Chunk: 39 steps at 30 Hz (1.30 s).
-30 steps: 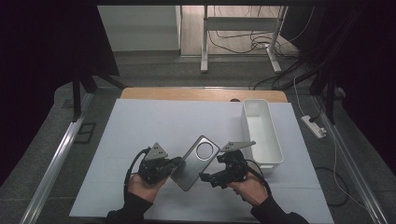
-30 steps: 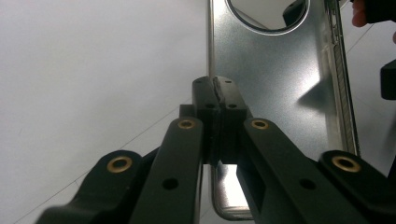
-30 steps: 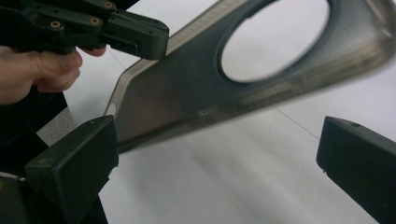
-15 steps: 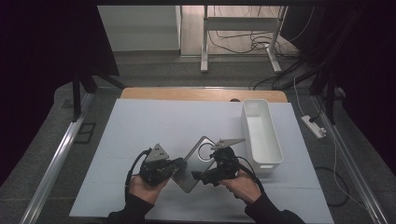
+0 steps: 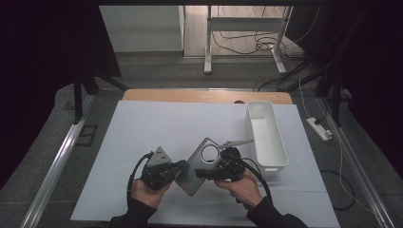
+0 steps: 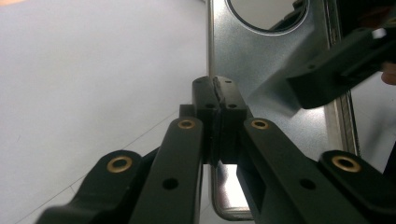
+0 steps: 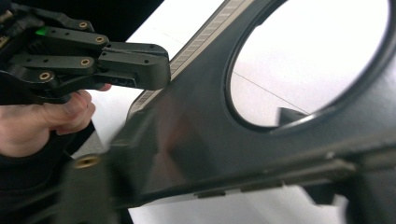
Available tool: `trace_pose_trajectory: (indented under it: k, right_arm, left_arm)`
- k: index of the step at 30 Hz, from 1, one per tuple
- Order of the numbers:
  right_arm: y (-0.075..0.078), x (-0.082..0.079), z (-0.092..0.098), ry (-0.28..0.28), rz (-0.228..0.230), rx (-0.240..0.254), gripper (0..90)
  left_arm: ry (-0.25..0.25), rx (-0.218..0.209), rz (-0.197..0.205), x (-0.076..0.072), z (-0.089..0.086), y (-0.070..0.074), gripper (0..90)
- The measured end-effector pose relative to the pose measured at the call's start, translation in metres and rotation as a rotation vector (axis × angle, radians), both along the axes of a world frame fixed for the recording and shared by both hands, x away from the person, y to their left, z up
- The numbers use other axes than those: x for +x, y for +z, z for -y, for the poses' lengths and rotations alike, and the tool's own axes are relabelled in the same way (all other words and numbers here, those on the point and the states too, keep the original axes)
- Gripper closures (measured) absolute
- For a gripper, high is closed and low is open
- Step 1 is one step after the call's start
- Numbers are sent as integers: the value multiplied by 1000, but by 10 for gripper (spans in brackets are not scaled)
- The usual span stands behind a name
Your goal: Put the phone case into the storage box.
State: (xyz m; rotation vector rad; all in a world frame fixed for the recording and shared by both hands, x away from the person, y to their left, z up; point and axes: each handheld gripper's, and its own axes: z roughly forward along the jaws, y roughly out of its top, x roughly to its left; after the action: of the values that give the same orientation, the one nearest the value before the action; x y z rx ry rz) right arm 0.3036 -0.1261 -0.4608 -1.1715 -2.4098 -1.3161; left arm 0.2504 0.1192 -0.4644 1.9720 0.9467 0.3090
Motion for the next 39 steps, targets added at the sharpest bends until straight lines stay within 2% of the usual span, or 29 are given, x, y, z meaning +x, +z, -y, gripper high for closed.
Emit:
trace_pose_trajectory:
  k: [1, 2, 7, 14, 19, 23, 24, 25, 26, 27, 30, 33, 39]
  right_arm:
    - [0, 0, 0, 0, 0, 0, 375]
    - [-1, 1, 1, 16, -19, 31, 465]
    - [-4, 4, 3, 24, -94, 120, 672]
    - [-7, 7, 8, 14, -169, 197, 776]
    - [-8, 7, 9, 5, -179, 198, 828]
    - [-9, 7, 10, -2, -199, 202, 851]
    - [-9, 7, 10, -2, -198, 200, 852]
    - [-9, 6, 9, 1, -193, 192, 852]
    - [-9, 6, 9, 1, -193, 192, 852]
    - [-9, 6, 9, 3, -194, 192, 852]
    - [-9, 6, 10, 8, -181, 188, 852]
    - [-7, 5, 11, 17, -162, 184, 852]
    - [-4, 4, 12, 76, -105, 169, 852]
  left_arm:
    - [0, 0, 0, 0, 0, 0, 888]
    - [1, -1, 3, 0, 0, 0, 888]
    - [-1, -3, 14, -2, 1, 0, 888]
    - [-18, -6, 11, -1, 1, -2, 885]
    - [-35, -3, 6, -1, 1, -3, 876]
    - [-53, -19, -4, 0, 0, -4, 854]
    - [-57, -28, -7, 1, -1, -4, 829]
    - [-59, -30, -9, 1, -1, -3, 753]
    - [-55, -27, -3, 1, -1, -2, 753]
    - [-58, -28, -4, 2, -2, -2, 707]
    - [-50, -22, -7, 4, -5, -2, 507]
    - [-69, -37, -37, 8, -10, -4, 373]
    - [-115, -87, -94, 13, -19, -7, 184]
